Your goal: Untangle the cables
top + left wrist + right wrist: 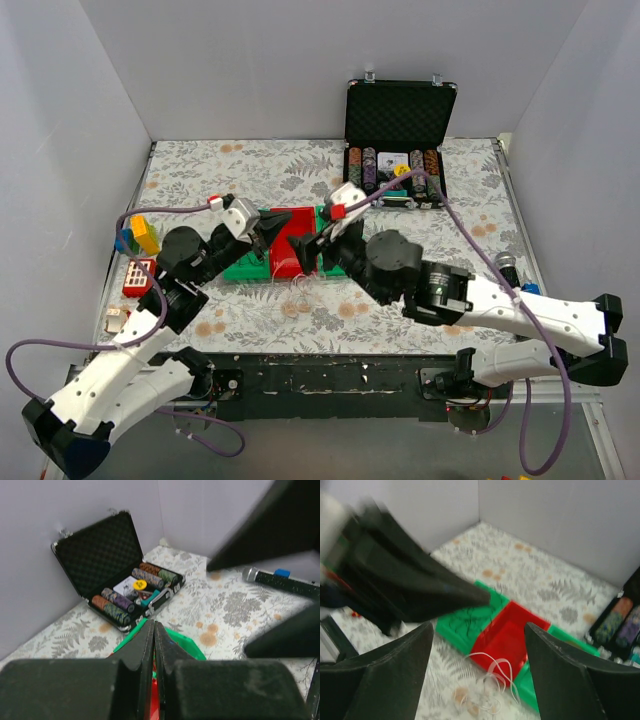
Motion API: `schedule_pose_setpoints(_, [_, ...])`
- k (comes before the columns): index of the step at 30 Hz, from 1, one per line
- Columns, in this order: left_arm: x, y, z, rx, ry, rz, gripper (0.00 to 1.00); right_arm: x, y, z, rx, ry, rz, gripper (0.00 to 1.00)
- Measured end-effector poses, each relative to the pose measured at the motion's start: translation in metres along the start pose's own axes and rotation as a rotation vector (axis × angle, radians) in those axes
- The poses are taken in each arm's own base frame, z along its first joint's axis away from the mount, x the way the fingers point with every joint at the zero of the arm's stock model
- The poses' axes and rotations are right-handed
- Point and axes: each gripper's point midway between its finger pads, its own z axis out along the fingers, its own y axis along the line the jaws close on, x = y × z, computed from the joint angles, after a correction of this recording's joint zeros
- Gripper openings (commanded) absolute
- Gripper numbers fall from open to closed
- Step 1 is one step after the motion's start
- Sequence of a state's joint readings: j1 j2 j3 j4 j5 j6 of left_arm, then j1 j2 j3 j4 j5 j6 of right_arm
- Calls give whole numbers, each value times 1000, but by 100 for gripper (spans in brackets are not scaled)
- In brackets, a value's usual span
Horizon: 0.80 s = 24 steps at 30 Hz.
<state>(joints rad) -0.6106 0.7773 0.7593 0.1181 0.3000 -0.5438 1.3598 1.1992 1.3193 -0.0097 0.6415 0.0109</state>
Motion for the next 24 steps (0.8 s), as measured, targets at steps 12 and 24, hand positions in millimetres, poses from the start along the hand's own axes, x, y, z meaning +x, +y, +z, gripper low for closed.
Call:
schedule_pose_setpoints(12, [-25,-21,-9,143,28,62,0,130,-15,-21,66,222,39,86])
schedule_pose_setpoints(24, [161,-71,-69,396,543,-10,47,183,-24,-22,116,358,82,86])
